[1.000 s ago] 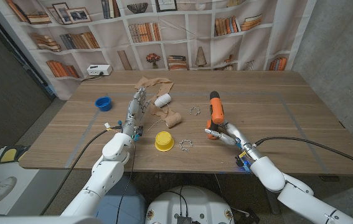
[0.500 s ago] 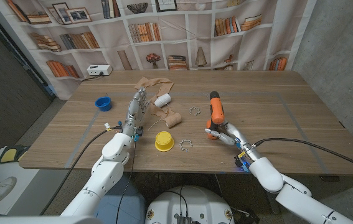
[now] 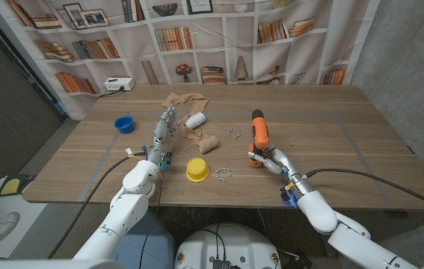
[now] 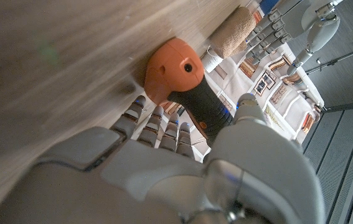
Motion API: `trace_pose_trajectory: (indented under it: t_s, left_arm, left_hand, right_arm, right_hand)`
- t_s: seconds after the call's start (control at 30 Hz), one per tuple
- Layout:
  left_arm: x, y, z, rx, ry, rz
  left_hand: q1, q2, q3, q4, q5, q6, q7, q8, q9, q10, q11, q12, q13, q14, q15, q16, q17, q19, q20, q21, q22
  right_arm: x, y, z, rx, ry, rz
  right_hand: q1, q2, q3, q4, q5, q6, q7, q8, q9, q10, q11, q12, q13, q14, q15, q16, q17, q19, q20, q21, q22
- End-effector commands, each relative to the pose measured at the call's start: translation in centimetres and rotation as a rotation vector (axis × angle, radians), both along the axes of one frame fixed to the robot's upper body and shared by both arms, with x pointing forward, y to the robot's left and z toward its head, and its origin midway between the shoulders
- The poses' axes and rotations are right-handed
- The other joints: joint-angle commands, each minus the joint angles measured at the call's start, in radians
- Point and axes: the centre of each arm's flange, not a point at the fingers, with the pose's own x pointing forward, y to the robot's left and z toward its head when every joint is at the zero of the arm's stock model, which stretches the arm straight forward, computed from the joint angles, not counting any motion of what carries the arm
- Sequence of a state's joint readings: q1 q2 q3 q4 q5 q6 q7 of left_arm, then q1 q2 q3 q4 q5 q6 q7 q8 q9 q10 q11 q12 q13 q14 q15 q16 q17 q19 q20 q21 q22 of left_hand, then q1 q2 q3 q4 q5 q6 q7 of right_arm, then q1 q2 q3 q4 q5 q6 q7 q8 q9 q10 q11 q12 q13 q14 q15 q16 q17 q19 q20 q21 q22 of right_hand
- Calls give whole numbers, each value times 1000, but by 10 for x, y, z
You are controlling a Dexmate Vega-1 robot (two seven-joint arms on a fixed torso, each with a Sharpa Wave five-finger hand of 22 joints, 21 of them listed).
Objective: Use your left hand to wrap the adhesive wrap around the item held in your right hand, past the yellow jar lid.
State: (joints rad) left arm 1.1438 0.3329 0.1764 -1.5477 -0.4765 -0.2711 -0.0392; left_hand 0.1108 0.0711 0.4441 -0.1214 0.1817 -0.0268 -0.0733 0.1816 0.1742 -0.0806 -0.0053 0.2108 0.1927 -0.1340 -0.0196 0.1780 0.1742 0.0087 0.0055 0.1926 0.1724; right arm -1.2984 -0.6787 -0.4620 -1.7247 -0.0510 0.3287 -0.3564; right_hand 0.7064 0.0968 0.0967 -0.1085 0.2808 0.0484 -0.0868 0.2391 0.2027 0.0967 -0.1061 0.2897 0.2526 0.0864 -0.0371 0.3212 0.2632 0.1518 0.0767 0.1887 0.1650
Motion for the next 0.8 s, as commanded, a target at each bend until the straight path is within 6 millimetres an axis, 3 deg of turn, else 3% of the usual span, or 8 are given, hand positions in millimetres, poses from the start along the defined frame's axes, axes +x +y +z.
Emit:
trace_pose_trajectory:
  t_s: [0.03,0.23,0.4,0.8]
  left_arm:
    - [2,-2,-1,3,6,-5]
    - [3,-3,0,4,4,-6]
    - [3,-4,1,7,3,-8]
    - [3,-6,1,9,5,-11]
  left_hand:
    - [-2,3,6,-1,-3,4,1,2,2,3,-1,2,2,-6,6,4,3,-4,-2,0,3]
    - [-3,4,6,0,-3,5,1,2,2,5,0,3,2,-6,6,5,3,-4,-2,0,3]
    - [-4,4,6,0,-3,5,1,3,2,5,0,3,2,-6,7,4,3,-4,-1,0,3]
    - [-5,4,6,1,-3,5,1,2,2,7,-2,3,2,-6,6,5,3,-6,0,0,3]
  right_arm:
    - [-1,1,-3,34,0,-19]
    - [-2,0,-4,51,-5,-24]
    - [-2,0,-3,50,-2,-23]
    - [-3,3,-4,75,-12,-28]
  right_hand:
    - [12,25,12,-5,-10,41,-24,15,8,38,-18,30,22,20,-140,19,24,19,-2,7,5]
    - [25,46,21,-8,-19,81,-39,31,16,74,-30,63,46,40,-154,39,48,34,-8,9,5]
    - [62,78,48,-18,-31,106,-69,40,26,96,-63,95,80,78,-181,70,80,46,-30,8,5]
    - [105,88,81,-18,-51,167,-88,62,40,156,-80,147,135,129,-188,126,144,74,-32,9,6]
